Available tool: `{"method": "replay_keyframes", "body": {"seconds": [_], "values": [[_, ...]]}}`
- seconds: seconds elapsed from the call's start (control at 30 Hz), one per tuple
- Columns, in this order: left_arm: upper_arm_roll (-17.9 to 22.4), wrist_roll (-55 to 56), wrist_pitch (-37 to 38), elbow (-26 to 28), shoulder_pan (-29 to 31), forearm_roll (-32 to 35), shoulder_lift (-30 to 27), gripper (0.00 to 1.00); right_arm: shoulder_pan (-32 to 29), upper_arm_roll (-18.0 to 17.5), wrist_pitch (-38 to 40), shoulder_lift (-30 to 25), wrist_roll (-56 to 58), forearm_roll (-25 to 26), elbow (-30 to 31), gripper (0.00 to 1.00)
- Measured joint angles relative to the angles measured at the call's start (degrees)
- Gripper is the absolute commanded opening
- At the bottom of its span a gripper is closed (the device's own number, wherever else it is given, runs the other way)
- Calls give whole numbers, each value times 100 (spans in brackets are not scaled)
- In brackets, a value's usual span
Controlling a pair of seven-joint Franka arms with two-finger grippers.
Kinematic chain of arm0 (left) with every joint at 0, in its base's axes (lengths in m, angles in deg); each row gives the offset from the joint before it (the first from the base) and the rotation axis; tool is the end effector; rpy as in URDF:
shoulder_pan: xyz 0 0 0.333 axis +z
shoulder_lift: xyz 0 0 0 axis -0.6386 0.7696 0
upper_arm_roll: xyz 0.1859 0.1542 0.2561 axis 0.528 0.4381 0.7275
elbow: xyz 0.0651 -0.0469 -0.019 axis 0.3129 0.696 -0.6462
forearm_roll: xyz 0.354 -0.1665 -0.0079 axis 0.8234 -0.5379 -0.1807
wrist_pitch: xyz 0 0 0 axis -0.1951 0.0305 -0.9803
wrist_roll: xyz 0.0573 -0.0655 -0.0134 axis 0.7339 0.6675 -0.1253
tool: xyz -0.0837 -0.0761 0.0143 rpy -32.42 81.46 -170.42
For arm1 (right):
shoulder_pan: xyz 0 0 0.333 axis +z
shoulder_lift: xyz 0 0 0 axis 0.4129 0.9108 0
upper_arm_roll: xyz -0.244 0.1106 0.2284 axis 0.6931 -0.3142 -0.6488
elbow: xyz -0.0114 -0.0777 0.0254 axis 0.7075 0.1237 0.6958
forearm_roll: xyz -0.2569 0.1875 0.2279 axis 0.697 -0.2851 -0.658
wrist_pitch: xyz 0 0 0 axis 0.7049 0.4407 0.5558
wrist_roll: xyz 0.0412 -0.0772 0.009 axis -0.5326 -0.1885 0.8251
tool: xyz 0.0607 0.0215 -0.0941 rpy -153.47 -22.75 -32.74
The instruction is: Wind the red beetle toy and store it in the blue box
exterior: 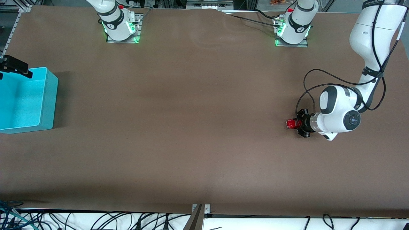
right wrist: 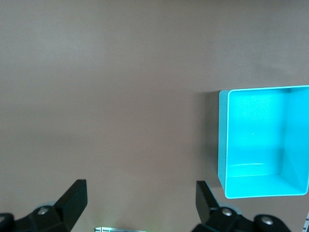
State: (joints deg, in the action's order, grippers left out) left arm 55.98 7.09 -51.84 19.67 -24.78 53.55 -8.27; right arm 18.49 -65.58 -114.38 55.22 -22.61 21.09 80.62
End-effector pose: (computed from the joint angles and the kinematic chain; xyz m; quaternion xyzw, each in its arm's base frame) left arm 0.6338 0.0154 0.2076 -0.6696 -0.7296 0.1345 0.0334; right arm 0.5716 -0.0666 0.6504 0.9987 0.0321 -0.0388 0.0048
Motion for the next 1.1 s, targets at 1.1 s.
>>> {"method": "replay_keyframes", "body": {"seconds": [1.1], "values": [[724,-1176,33,-91,64,-9,-32,0,-2,0,0,0,1,0,0,100]]}}
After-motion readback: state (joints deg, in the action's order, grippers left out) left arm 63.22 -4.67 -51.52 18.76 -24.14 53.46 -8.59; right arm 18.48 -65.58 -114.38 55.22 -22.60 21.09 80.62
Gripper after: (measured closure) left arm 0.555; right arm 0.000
